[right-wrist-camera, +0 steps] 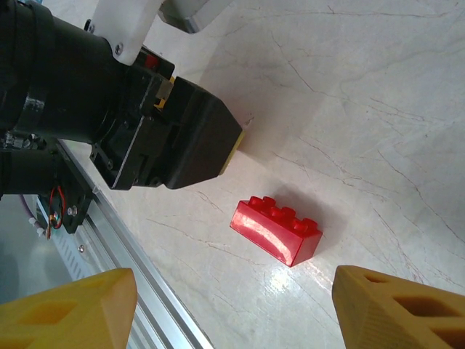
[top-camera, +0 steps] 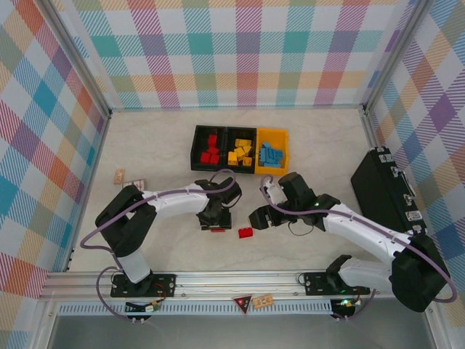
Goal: Sort the legos into containers by color
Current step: Pick up the lego from the middle-left of the table, then place the lego in the container.
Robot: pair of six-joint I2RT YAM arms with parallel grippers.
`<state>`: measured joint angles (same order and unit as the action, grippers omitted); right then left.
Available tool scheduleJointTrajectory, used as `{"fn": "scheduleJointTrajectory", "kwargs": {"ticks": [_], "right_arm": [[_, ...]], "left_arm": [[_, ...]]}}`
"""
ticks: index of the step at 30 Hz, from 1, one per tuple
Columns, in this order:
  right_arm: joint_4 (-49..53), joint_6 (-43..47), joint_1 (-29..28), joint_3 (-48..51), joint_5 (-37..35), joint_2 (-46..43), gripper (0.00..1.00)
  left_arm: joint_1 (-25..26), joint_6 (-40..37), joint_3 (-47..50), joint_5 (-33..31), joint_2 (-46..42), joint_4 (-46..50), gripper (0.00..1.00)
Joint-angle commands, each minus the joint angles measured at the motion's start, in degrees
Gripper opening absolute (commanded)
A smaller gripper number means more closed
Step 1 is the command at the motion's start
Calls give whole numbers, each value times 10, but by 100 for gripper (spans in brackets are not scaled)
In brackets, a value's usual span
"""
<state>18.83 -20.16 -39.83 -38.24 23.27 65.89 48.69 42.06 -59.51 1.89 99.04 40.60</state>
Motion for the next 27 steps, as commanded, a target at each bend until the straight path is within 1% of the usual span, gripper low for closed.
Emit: {"fn": "scheduleJointTrajectory", "kwargs": {"ticks": [1,4,7,10,21,25,27], "right_arm": [[-17,-3,-4,5,6,4,72],[-18,-6,-4,4,3,4,72],[-18,-8,-4,1,-5,3,72],[-21,-15,-4,-2,-14,2,72],[-41,-46,-2,-21,-46,17,72],[-57,-60,-2,-25,-48,31,72],[-62,-63,-2,-28,-45,36,72]], "left_arm": [[5,-4,-1,-14,4,-4,46],[4,-17,-14,-32,-1,11,42],[-2,-37,-37,-55,-5,33,40],[-18,-53,-53,-59,-13,39,39],[-105,-117,-145,-87,-24,63,38],[-145,-129,-188,-83,-9,49,38],[-165,-144,-227,-85,12,52,38]]}}
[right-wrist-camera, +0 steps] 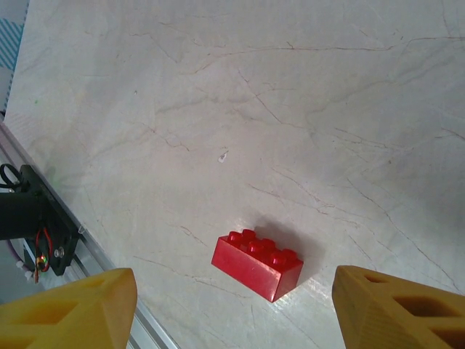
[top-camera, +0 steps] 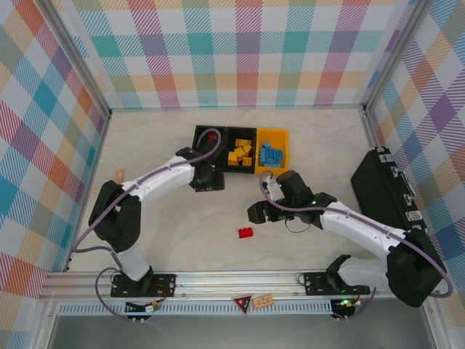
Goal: Sort the legos into containers by color
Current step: Place the lego in the container.
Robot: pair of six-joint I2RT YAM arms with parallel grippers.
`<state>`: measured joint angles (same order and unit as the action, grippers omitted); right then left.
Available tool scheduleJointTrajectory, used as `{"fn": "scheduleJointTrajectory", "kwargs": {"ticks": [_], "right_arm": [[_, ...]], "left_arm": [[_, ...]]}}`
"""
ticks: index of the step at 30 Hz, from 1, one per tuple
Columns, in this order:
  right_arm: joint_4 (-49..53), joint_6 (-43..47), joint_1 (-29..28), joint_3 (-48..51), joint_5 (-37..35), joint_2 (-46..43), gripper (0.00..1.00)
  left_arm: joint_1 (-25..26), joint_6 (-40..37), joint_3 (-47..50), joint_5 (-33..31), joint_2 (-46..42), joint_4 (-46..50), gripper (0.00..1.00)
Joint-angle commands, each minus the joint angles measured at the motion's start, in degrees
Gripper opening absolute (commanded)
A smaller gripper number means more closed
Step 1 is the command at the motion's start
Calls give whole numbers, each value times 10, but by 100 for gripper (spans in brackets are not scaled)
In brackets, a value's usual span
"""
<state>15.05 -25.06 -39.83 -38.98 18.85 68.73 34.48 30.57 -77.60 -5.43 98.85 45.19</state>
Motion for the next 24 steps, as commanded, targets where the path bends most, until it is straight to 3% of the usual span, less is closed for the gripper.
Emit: {"fn": "scheduleJointTrajectory", "kwargs": {"ticks": [1,12,24], "right_arm": [[-25,-15,-2,-21,-2,10,72],[-33,-31,-2,-18,-10,18,72],[-28,-33,-2,-18,-16,18,72]], "left_arm": [[-32,-37,-67,-13,24,12,38],[-99,-90,-323,-18,207,60,38],[-115,-109,-520,-82,364,136,40]]}}
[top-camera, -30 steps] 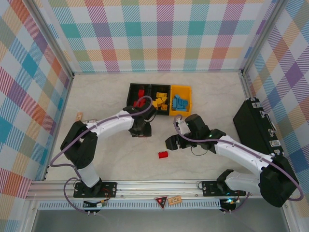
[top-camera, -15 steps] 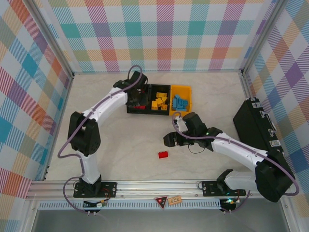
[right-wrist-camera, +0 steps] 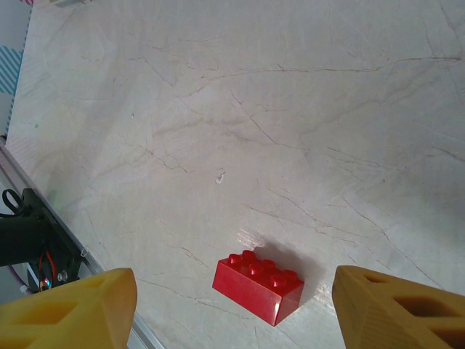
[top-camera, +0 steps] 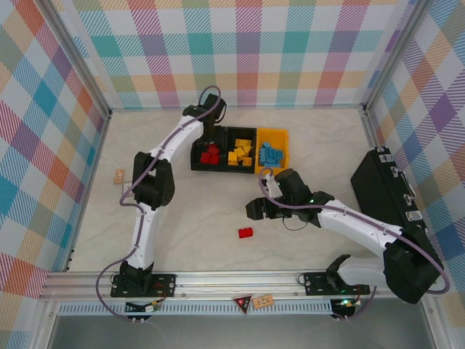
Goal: Sort the legos into containers by color
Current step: Place the lego in the container.
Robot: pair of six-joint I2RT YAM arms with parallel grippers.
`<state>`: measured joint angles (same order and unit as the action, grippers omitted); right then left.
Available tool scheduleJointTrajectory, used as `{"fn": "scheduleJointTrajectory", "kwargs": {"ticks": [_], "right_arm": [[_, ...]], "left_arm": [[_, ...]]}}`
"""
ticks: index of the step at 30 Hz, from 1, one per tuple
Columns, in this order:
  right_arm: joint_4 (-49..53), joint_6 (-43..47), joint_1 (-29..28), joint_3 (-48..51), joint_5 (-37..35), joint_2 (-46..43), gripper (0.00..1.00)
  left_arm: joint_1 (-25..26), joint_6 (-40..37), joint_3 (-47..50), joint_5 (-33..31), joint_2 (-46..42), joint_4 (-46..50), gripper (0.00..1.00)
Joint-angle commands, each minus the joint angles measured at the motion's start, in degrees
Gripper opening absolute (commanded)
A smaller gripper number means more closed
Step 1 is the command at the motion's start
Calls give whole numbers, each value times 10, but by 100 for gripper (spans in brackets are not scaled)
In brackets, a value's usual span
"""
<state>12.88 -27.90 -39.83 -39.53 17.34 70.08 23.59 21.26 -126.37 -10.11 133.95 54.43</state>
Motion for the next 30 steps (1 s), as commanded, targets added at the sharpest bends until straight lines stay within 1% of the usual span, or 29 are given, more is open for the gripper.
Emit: {"fn": "scheduleJointTrajectory", "kwargs": {"ticks": [1,5,8,13,19,23,24,27,30], "right_arm": [[-7,-6,-2,-12,0,5,72],[-6,-3,-2,-15,1,8,72],[-4,-2,-2,-17,1,7,72],[-1,0,-2,-18,0,5,72],[6,4,-2,-24,-3,11,72],[16,9,-2,-30,-6,12,72],[17,10,-2,-31,-6,11,72],[22,13,-2,-32,-6,8,73],[38,23,-2,-34,-10,4,73]], "left_arm": [[-7,-17,-38,-45,18,44,41],[-7,-23,-60,-69,42,54,42],[-7,-24,-69,-72,54,55,43],[-7,-25,-84,-70,65,61,50],[-3,-25,-85,-59,48,58,58],[-1,-27,-83,-55,30,59,59],[-1,-27,-82,-53,27,59,63],[3,-29,-76,-51,7,59,63],[8,-30,-51,-30,-24,51,63]]}}
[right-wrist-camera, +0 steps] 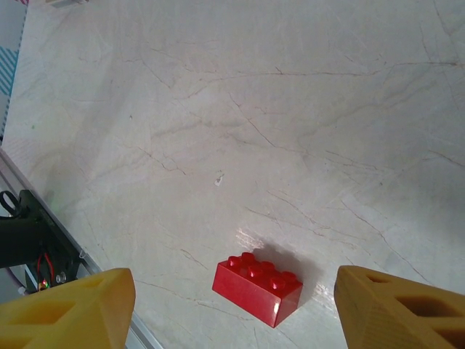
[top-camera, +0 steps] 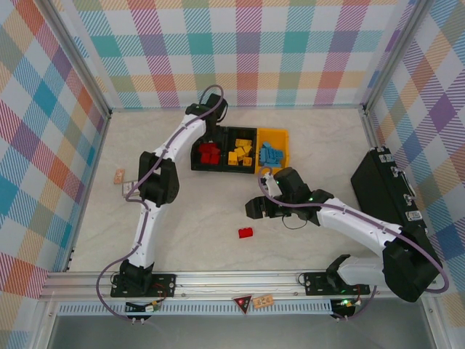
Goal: Sort the legos into containers by color
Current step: Place the lego in the container, then pick up the lego from the bottom-center of the table.
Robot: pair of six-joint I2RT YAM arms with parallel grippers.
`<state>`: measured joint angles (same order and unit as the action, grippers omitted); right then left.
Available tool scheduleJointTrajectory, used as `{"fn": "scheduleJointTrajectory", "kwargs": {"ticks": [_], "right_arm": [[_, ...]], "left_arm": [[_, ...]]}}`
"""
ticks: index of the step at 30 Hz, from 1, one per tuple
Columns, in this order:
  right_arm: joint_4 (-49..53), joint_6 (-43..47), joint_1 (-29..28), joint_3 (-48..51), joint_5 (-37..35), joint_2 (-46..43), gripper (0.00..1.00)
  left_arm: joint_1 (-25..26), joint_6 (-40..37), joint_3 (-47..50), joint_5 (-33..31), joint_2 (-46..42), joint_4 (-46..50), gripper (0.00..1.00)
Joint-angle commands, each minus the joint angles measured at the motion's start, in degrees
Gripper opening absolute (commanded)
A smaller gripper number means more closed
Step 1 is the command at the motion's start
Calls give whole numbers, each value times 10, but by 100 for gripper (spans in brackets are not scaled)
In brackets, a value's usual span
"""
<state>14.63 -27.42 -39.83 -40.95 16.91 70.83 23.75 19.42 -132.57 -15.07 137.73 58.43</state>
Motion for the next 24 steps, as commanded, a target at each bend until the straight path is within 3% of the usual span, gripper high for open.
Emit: {"fn": "scheduleJointTrajectory", "kwargs": {"ticks": [1,10,17,24], "right_arm": [[30,24,-3,-21,-8,-4,73],[121,62,-32,-48,-44,8,75],[160,-5,-81,-82,-84,77,77],[190,-65,-127,-140,-125,178,78]], "left_arm": [[8,-11,24,27,-75,7,63],[16,0,338,134,-298,-112,63],[11,31,605,215,-492,-157,63],[2,78,787,256,-645,-148,65]]}}
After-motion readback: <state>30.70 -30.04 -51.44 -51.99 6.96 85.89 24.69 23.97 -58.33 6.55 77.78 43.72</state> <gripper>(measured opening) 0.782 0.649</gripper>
